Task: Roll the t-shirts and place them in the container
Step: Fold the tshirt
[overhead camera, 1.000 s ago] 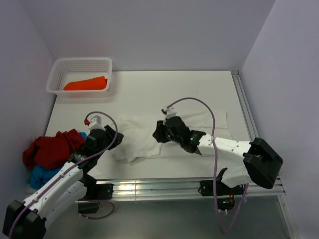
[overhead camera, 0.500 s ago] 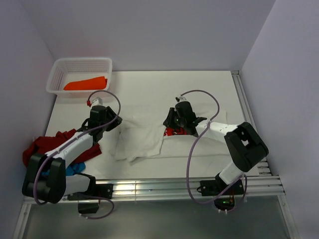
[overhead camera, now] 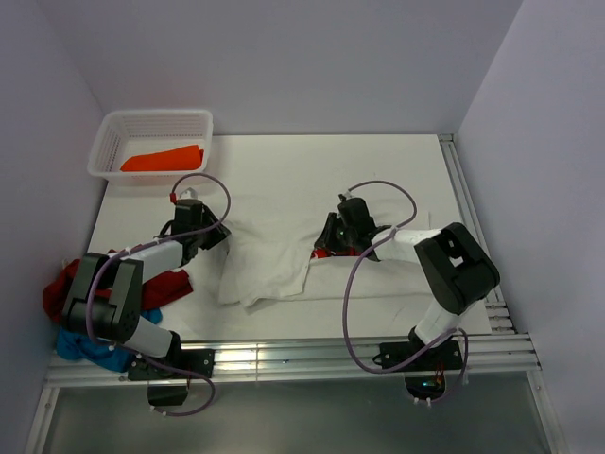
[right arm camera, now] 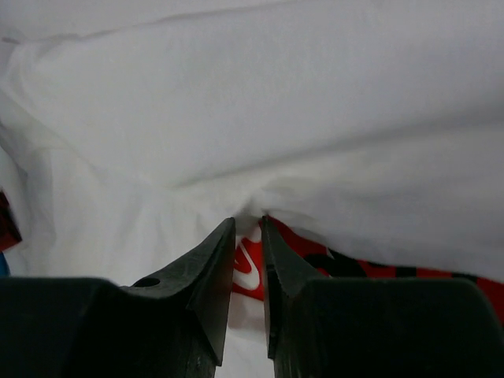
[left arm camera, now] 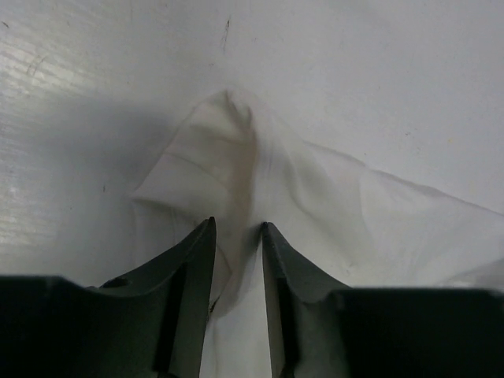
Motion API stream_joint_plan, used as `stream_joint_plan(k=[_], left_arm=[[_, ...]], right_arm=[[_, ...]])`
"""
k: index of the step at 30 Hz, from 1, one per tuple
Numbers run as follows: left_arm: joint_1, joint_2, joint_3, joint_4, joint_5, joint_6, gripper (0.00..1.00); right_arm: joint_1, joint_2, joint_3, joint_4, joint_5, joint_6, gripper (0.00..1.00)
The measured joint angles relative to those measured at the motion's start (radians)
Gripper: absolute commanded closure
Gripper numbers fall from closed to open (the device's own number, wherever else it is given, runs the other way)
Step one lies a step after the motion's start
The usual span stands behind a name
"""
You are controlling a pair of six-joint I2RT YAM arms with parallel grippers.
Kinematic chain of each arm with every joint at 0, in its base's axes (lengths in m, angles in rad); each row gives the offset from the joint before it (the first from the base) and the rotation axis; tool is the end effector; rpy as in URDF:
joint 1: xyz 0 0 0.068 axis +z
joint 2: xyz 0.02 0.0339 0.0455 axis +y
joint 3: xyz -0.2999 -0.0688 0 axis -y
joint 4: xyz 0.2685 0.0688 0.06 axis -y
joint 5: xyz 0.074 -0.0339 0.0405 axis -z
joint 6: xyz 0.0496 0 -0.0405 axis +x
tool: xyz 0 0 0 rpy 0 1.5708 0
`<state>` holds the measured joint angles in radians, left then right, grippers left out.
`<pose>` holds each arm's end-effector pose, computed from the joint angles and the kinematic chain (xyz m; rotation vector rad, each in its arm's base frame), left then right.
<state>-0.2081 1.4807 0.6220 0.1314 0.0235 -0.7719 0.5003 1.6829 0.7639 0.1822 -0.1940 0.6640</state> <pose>0.2993 -0.0644 0.1660 -0.6435 2.2667 -0.5220 0.3069 0.1787 0.1520 0.0943 2.4305 0.7894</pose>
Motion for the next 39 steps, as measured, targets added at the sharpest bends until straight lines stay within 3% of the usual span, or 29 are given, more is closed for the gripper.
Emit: stream_joint_plan(k=[4, 10, 17, 22, 26, 29, 39], left_arm=[[0.016, 0.024, 0.012, 0.024, 0.007, 0.001, 0.67], [0.039, 0.024, 0.016, 0.045, 0.007, 0.001, 0.66], [0.055, 0.050, 0.030, 0.083, 0.028, 0.000, 0.61], [0.059, 0.102, 0.043, 0.116, 0.066, -0.003, 0.71], [0.059, 0.137, 0.056, 0.129, 0.092, -0.002, 0.91], [0.059, 0.153, 0.065, 0.135, 0.104, -0.001, 1.00], [0.097, 0.152, 0.069, 0.126, 0.110, 0.001, 1.00]], right_arm=[[0.000, -0.045, -0.042, -0.027, -0.002, -0.001, 0.73], [-0.003, -0.104, -0.001, -0.095, 0.021, -0.013, 0.62], [-0.069, -0.106, 0.074, -0.098, 0.006, -0.017, 0.64], [-0.092, -0.019, 0.108, -0.073, -0.026, -0.006, 0.67], [-0.092, 0.025, 0.089, -0.060, -0.062, 0.011, 0.69], [-0.090, 0.025, 0.056, -0.042, -0.080, 0.025, 0.70], [-0.091, -0.050, -0.009, -0.050, -0.067, 0.023, 0.70]])
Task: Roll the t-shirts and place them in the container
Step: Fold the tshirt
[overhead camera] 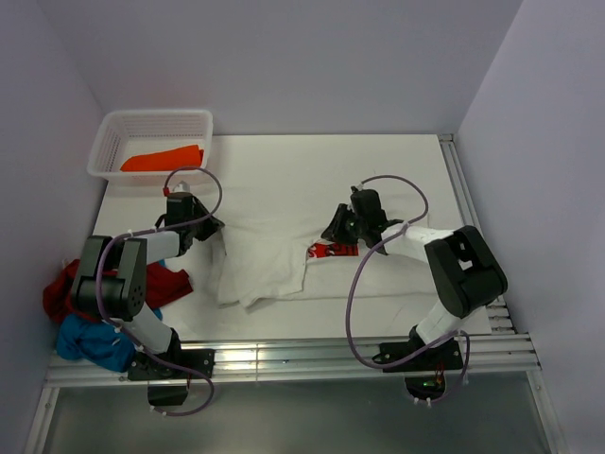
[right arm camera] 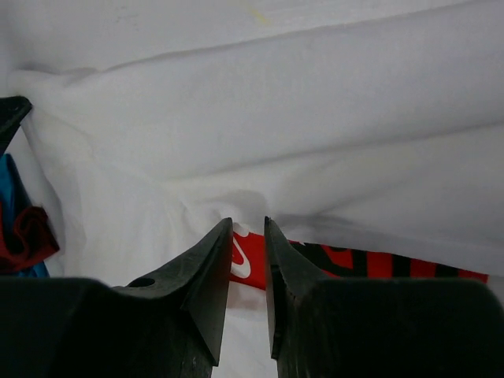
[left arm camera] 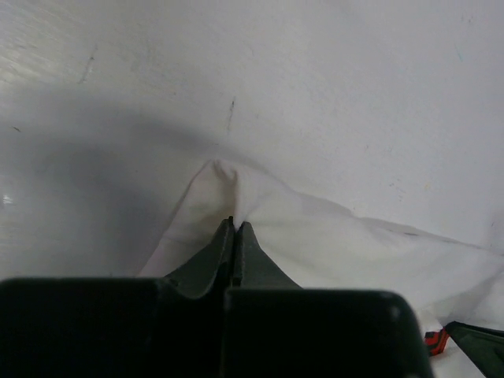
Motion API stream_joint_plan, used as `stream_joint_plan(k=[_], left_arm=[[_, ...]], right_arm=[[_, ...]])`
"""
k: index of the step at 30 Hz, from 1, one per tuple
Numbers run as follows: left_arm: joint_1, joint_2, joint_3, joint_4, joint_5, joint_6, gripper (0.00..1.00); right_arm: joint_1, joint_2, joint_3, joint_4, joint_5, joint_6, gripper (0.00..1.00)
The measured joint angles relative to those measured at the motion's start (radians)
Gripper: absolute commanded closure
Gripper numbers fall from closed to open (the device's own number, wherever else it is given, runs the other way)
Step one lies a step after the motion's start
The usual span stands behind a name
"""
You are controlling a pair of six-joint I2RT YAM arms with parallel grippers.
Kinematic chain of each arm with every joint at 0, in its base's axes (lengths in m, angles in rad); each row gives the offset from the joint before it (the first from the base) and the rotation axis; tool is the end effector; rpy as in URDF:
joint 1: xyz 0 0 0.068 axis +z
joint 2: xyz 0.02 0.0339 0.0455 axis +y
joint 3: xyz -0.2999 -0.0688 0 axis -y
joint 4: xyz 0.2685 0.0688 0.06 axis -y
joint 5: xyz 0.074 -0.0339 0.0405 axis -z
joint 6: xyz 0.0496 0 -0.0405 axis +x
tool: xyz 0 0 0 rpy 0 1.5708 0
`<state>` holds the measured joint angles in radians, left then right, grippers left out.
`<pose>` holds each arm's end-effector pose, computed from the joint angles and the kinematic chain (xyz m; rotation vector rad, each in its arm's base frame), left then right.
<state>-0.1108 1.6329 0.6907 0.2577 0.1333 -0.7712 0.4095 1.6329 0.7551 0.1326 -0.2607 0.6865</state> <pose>0.3376 -0.0442 0.1531 -0.6834 2.2208 -0.6107 0.3122 0.1495 0.1619 0.1980 2.4343 0.8292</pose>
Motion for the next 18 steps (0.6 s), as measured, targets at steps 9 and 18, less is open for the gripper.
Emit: stream_joint_plan(k=[9, 18], left_arm=[[0.026, -0.005, 0.000, 0.000, 0.026, 0.011, 1.00], [0.026, 0.001, 0.017, 0.004, 0.053, 0.023, 1.00]], right_arm=[[-0.077, 0.012, 0.075, -0.021, 0.005, -0.001, 0.69], [-0.109, 0.095, 0.104, -0.019, -0.009, 0.006, 0.71]])
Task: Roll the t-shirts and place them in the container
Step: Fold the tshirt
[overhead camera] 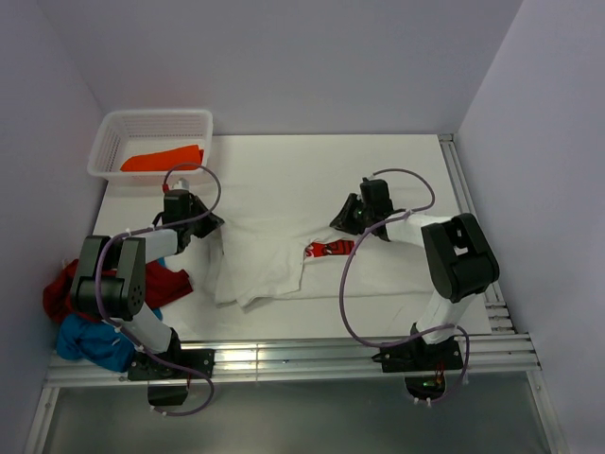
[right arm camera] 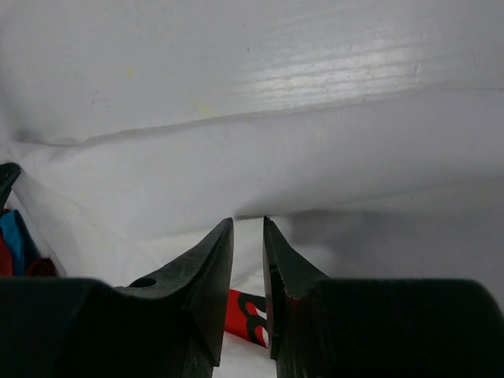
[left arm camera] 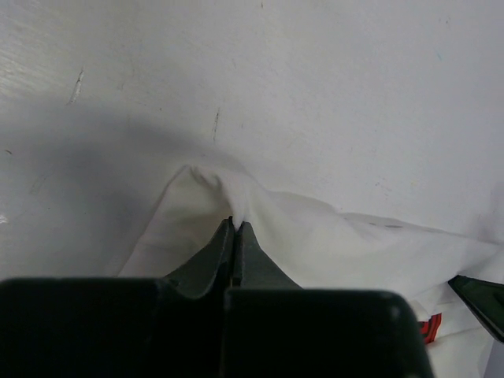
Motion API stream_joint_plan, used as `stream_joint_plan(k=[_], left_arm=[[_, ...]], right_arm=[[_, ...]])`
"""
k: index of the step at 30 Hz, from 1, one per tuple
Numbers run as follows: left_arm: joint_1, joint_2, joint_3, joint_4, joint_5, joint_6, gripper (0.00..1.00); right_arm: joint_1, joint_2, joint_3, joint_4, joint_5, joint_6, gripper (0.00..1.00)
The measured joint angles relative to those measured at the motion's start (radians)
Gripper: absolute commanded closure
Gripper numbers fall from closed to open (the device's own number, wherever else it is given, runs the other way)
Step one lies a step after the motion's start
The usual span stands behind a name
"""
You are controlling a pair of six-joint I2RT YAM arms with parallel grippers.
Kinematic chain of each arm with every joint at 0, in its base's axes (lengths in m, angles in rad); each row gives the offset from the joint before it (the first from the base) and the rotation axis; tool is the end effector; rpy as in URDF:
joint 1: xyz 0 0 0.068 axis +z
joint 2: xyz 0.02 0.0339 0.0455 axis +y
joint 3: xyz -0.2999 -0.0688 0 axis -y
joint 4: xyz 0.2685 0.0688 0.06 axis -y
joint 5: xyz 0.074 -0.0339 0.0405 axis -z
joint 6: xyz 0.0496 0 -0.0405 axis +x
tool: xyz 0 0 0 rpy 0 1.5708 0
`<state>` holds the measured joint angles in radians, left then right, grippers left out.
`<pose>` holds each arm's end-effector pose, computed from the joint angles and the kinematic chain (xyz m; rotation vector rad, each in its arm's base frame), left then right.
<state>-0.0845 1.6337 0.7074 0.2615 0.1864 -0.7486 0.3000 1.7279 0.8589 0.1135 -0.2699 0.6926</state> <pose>0.3427 -0.0383 0.1585 -0.6516 2.2111 -0.6503 0.3541 0.1234 0.1599 0.3343 2.4121 0.7901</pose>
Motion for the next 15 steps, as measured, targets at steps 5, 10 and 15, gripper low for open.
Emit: stream_joint_plan(k=[5, 10, 15], left_arm=[[0.000, 0.000, 0.010, -0.004, 0.000, 0.004, 1.00], [0.000, 0.004, 0.025, -0.005, 0.000, 0.004, 1.00], [0.000, 0.023, 0.040, -0.009, -0.001, 0.005, 1.00]], right_arm=[[-0.002, -0.014, -0.061, 0.006, -0.007, 0.002, 0.73], [-0.002, -0.076, -0.142, 0.020, -0.006, 0.005, 0.72], [-0.002, -0.172, -0.180, -0.038, 0.028, -0.010, 0.63]])
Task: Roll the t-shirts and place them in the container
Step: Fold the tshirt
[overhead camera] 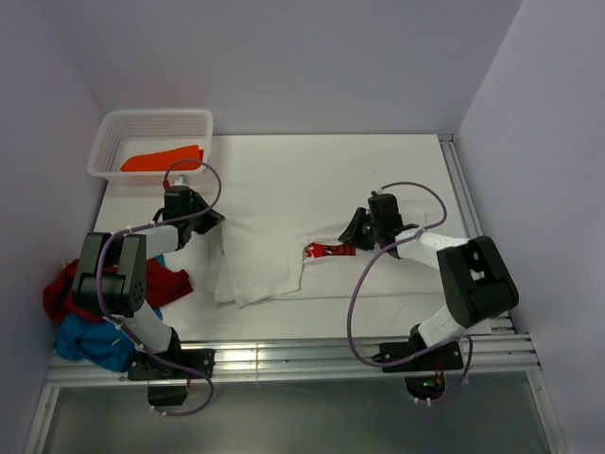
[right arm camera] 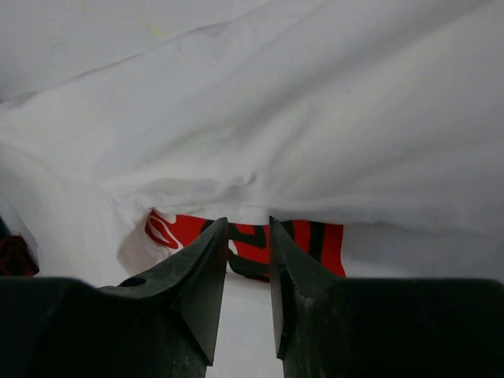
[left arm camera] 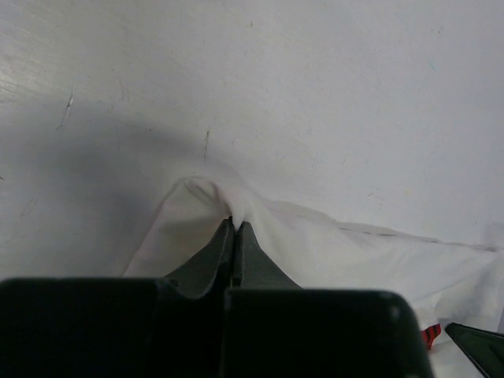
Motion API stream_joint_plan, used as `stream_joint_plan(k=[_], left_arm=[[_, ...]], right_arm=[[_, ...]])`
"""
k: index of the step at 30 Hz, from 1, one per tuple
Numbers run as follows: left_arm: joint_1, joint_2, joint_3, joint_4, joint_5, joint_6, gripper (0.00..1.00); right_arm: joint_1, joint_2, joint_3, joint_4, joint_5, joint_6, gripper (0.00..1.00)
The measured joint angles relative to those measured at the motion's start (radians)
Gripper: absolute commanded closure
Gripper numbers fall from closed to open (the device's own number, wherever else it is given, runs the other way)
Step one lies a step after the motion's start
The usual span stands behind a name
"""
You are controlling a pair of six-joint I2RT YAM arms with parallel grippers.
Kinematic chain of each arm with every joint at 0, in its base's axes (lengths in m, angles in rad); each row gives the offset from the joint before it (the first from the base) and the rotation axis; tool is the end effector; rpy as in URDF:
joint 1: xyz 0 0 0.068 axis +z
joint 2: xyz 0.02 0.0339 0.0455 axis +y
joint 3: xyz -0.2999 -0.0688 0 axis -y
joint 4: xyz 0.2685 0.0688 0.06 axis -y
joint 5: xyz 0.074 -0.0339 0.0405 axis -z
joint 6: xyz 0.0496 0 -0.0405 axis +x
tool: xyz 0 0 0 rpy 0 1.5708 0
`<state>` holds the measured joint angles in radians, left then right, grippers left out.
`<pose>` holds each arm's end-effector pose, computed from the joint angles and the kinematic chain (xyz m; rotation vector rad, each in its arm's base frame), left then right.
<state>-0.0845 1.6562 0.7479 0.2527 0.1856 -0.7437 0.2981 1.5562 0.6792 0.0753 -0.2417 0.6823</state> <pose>0.3533 -0.0391 0.1627 -0.6426 2.2032 -0.6496 0.3009 0.1049 0.1575 0.3528 2.4501 0.7360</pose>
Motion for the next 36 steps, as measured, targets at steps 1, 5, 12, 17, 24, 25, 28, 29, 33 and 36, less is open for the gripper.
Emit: stream_joint_plan(k=[1, 5, 12, 17, 24, 25, 28, 29, 33, 36], left_arm=[[0.000, 0.002, 0.001, -0.002, 0.000, 0.000, 1.00], [0.000, 0.017, 0.001, -0.002, -0.006, 0.000, 1.00], [0.000, 0.106, 0.047, 0.012, 0.001, -0.002, 1.00], [0.000, 0.153, 0.108, 0.008, 0.000, 0.000, 1.00], [0.000, 0.226, 0.226, -0.018, -0.001, 0.014, 1.00], [0.000, 0.240, 0.250, -0.028, 0.000, 0.020, 1.00], [-0.004, 0.288, 0.329, -0.048, -0.002, 0.031, 1.00], [-0.006, 0.305, 0.355, -0.052, -0.001, 0.034, 1.00], [-0.022, 0.380, 0.465, -0.067, 0.001, 0.051, 1.00], [-0.047, 0.462, 0.573, -0.118, 0.003, 0.055, 1.00]], right_arm=[[0.000, -0.031, -0.001, -0.017, 0.015, -0.002, 0.62], [0.000, -0.171, -0.002, -0.055, 0.055, -0.015, 0.60], [0.000, -0.344, -0.002, -0.147, 0.127, -0.050, 0.45], [0.002, -0.406, -0.051, -0.190, 0.143, -0.063, 0.43], [0.120, -0.442, -0.152, -0.283, 0.183, -0.051, 0.42], [0.148, -0.442, -0.152, -0.294, 0.200, -0.048, 0.43], [0.202, -0.441, -0.152, -0.320, 0.243, -0.044, 0.43], [0.219, -0.441, -0.152, -0.333, 0.261, -0.044, 0.43], [0.277, -0.434, -0.150, -0.381, 0.320, -0.041, 0.44], [0.323, -0.419, -0.143, -0.415, 0.359, -0.028, 0.44]])
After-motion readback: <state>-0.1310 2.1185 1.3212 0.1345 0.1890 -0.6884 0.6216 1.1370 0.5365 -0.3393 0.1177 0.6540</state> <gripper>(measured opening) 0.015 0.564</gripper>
